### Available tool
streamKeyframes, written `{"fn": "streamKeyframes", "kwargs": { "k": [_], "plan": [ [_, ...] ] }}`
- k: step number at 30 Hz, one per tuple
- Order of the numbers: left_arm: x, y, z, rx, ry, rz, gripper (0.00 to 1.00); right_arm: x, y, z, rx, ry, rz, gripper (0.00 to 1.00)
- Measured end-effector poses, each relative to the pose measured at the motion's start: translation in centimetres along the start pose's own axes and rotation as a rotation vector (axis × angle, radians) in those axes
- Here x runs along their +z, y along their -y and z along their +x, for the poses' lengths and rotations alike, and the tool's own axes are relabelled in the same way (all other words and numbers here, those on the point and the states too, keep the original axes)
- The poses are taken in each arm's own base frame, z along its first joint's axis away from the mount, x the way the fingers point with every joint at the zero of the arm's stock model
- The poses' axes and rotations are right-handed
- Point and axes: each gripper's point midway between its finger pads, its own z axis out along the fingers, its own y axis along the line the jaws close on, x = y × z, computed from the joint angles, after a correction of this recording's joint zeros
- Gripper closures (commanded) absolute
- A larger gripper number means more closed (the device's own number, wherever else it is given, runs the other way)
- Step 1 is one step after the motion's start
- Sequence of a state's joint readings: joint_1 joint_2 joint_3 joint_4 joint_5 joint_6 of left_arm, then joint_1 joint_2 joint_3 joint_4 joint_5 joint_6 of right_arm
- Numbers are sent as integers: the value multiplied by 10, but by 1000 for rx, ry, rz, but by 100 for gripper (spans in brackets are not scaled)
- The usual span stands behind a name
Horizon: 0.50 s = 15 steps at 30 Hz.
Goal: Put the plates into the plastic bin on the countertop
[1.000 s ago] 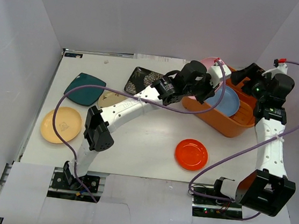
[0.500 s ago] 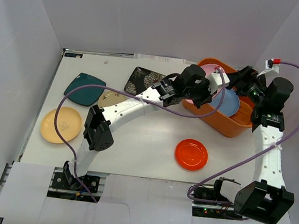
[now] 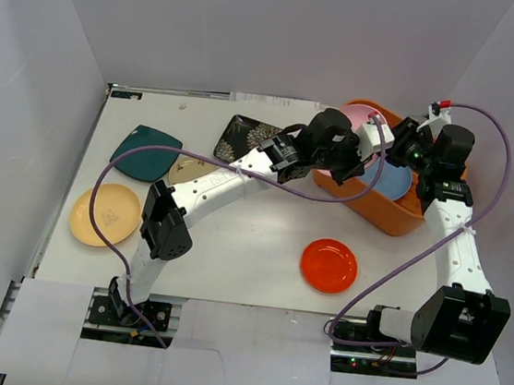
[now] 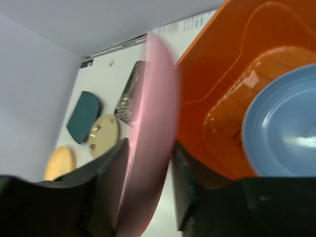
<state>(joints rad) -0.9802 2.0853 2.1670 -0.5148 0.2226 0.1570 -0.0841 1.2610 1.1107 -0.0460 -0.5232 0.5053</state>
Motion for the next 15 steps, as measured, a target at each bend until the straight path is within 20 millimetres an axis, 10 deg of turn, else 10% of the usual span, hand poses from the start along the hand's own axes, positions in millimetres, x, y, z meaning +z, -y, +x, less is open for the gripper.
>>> {"fn": "streamKeyframes", "kwargs": {
  "k": [3, 8, 15],
  "plan": [
    [1, -3, 5, 9, -12, -13, 85, 5, 0, 8, 44, -22, 16, 84],
    [-8, -9, 3, 13, -8, -82, 25, 8, 5, -1, 50, 10, 45, 92],
    [-103, -39, 11, -148, 40, -402, 6, 21, 16, -49, 22, 113, 117, 92]
  ]
}}
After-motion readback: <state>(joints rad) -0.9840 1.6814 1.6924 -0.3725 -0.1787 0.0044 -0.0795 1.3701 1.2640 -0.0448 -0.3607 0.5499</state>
